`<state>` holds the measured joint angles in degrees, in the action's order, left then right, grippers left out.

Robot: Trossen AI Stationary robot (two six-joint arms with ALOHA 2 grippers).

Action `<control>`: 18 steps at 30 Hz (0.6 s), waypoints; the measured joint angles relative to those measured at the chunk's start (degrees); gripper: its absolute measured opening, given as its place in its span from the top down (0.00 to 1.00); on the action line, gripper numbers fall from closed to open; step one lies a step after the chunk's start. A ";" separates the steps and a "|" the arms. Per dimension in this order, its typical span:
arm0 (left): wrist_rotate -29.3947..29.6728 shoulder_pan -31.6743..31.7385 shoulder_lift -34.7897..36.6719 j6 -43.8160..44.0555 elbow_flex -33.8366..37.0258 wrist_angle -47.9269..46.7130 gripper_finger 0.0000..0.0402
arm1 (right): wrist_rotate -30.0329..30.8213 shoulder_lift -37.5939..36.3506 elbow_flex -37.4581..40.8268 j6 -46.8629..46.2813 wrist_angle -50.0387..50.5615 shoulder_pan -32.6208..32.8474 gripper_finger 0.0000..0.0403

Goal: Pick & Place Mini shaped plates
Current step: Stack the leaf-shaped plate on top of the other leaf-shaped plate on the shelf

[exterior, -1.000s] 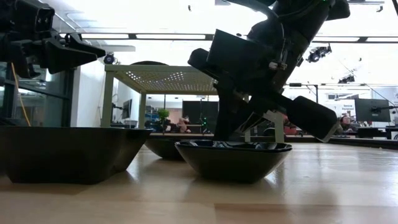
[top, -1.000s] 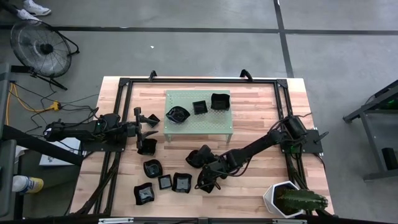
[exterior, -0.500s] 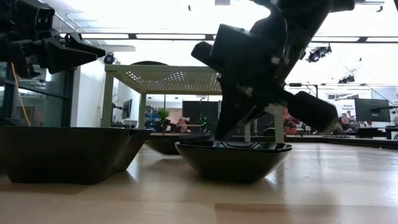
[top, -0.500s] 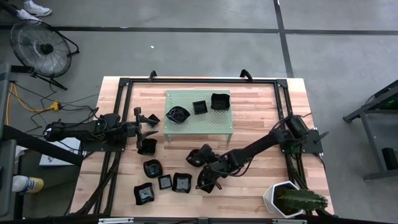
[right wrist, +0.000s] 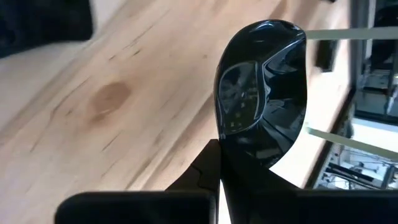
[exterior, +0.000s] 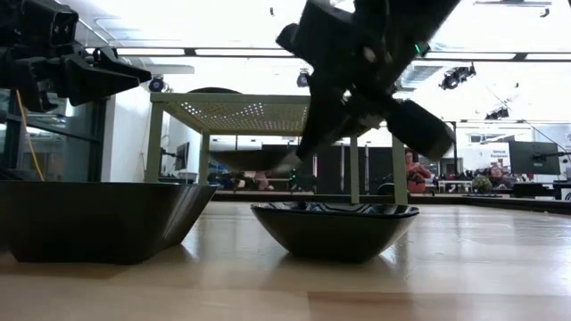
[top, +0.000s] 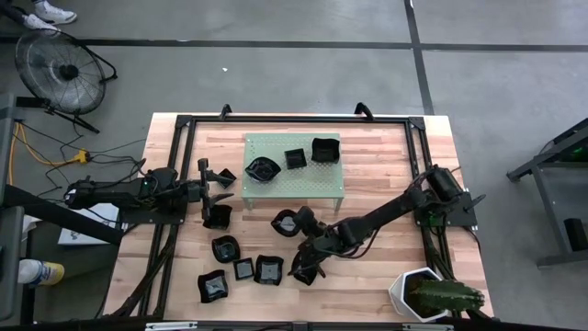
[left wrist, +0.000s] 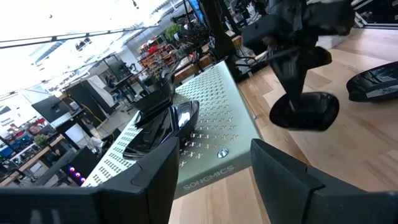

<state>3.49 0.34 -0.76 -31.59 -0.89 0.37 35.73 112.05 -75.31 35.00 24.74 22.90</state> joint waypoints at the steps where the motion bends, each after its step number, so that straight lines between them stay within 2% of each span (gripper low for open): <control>1: 0.00 0.00 0.01 0.00 0.00 0.01 0.52 | 0.04 0.00 -0.76 -0.01 -0.01 0.00 1.00; 10: 0.00 0.02 -0.01 0.00 0.00 0.01 0.52 | -2.20 0.00 -8.55 0.24 3.73 0.27 1.00; 13: 0.00 0.01 0.00 0.00 0.00 -0.01 0.52 | -3.05 0.00 -10.66 3.06 3.73 0.68 1.00; 18: 0.00 0.01 0.00 0.00 0.00 -0.01 0.52 | -1.18 0.00 -13.94 7.50 3.73 0.54 1.00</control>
<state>3.49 0.35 -0.76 -31.59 -0.89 0.36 34.55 112.05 -89.25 42.50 28.47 23.43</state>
